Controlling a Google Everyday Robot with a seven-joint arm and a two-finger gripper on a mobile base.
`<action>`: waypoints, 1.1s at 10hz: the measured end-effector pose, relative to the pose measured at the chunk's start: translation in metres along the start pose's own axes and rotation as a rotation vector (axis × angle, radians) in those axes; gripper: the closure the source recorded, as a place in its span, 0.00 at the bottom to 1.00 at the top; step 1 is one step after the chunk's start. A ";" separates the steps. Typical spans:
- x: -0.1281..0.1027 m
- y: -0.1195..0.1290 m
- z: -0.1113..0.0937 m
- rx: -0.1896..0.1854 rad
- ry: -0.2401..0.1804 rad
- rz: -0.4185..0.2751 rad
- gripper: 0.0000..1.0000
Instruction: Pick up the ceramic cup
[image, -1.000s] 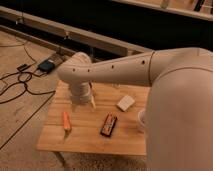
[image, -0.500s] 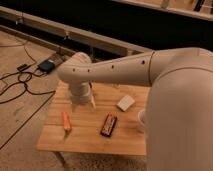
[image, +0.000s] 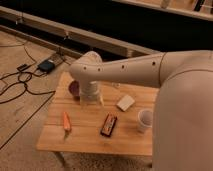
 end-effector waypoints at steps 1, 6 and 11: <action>-0.005 -0.016 0.004 -0.001 -0.005 0.025 0.35; -0.021 -0.097 0.028 0.012 -0.003 0.158 0.35; -0.016 -0.173 0.038 0.031 0.041 0.280 0.35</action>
